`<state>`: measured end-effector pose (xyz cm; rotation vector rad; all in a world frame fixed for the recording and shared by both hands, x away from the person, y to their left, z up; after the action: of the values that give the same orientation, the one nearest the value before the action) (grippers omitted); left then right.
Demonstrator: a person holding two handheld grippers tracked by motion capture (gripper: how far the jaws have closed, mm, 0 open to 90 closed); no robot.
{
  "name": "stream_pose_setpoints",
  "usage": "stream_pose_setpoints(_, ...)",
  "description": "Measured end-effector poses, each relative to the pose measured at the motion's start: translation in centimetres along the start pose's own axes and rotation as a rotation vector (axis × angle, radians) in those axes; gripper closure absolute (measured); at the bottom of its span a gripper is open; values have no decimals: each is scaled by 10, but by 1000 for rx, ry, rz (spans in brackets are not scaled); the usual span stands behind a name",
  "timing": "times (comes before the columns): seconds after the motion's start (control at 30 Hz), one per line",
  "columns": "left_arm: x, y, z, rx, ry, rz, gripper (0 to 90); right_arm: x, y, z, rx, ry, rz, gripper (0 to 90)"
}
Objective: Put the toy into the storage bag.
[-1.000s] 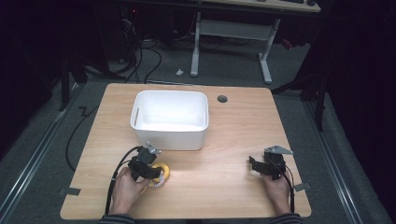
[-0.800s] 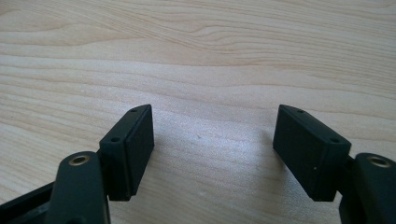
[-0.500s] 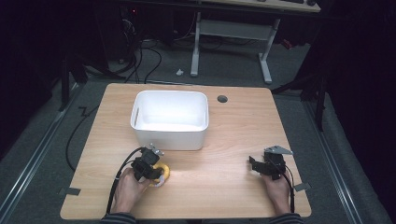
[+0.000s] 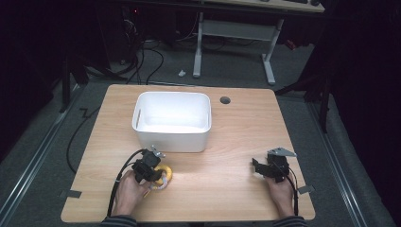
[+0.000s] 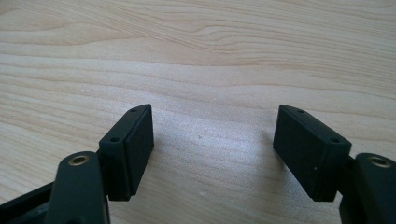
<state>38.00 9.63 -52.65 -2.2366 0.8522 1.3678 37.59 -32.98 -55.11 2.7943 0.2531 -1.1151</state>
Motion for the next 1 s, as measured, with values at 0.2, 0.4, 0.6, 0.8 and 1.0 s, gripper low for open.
stream_pose_setpoints(0.2, -4, -1, 0, -13, 12, 18, 669, 0, 0, 0, 0, 0, 0, 293)
stream_pose_setpoints(0.4, -12, -1, 2, -27, 36, 31, 671, 0, 0, 0, 0, 0, 0, 292)
stream_pose_setpoints(0.6, -24, -3, 4, -61, 72, 67, 672, 0, 0, 0, 0, 0, -1, 292)
stream_pose_setpoints(0.8, -32, -6, 6, -88, 86, 83, 672, 0, 0, 0, 2, 0, -2, 292)
stream_pose_setpoints(1.0, -43, -7, 7, -89, 124, 71, 672, 0, 0, 0, 0, 0, -2, 291)
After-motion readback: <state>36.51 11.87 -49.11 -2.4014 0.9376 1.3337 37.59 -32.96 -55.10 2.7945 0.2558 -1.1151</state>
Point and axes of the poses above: each handheld gripper's, and its own axes: x roughly forward along the jaws, z roughly out of its underside, y roughly to its right, the point moved 3 cm from there along x, roughly forward along the jaws, and after that the axes turned 3 degrees about z, right-handed, at the moved point
